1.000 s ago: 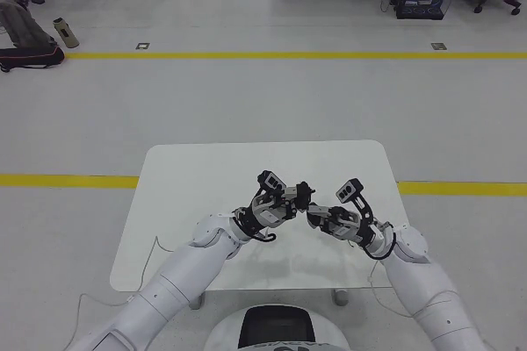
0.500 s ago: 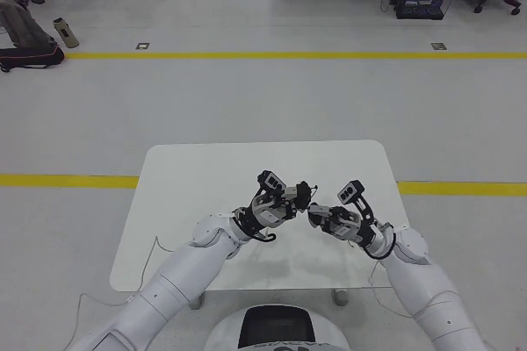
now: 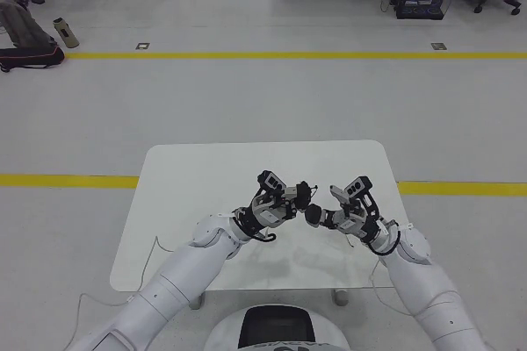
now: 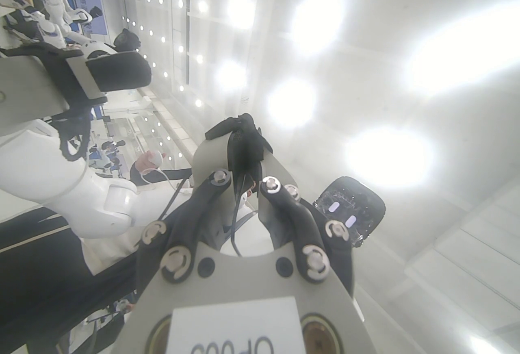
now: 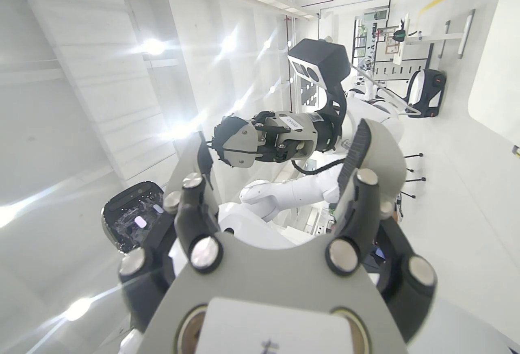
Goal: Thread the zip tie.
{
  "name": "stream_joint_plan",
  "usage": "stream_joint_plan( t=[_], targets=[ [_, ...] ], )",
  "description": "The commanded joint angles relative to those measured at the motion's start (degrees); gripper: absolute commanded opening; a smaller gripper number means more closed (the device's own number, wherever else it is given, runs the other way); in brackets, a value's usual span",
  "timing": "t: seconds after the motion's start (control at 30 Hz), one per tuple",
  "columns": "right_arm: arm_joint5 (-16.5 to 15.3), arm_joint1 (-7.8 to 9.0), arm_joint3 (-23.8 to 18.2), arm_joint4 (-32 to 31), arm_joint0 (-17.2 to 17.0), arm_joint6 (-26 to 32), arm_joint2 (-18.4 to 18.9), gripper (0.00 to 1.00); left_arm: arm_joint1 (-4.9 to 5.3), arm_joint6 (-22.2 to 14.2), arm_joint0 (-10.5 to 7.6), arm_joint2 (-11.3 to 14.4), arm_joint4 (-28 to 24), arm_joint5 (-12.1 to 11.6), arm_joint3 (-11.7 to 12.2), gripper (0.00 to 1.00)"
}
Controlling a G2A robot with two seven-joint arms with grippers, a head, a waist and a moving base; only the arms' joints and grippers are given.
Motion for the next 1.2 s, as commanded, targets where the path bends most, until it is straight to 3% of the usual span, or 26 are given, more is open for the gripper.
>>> stream_joint_plan(
  t=[0.0,0.23,0.47,0.73,0.87,1.17],
  targets=[
    [-1.6,0.15,-1.2,-2.4,-0.1,-1.7,0.6,1.00,0.00,1.2,0.17,0.0,0.5,0.3,-0.6,0.00],
    [-8.0,1.16,-5.5,-7.2,-1.6,-1.8,5.4,1.00,0.48,5.4,1.18,-1.6,3.9,1.5,-2.3,0.00],
    [-8.0,1.04,-11.1,-8.9,-3.6,-0.8,11.5,1.00,0.68,9.1,2.32,-2.7,6.0,1.7,-3.2,0.00],
    [-8.0,1.04,-11.2,-9.0,-3.5,-1.1,11.5,1.00,0.70,9.1,2.31,-2.7,6.4,1.6,-3.2,0.00],
    [-8.0,1.02,-13.6,-14.2,-3.9,-5.0,13.5,1.00,0.30,13.8,4.56,-4.1,-0.9,1.1,-4.2,0.00],
    [-8.0,0.03,-14.7,-15.6,-4.8,-6.1,17.9,1.00,-0.77,10.6,6.69,-5.4,-14.2,1.8,-4.2,0.00]
  ],
)
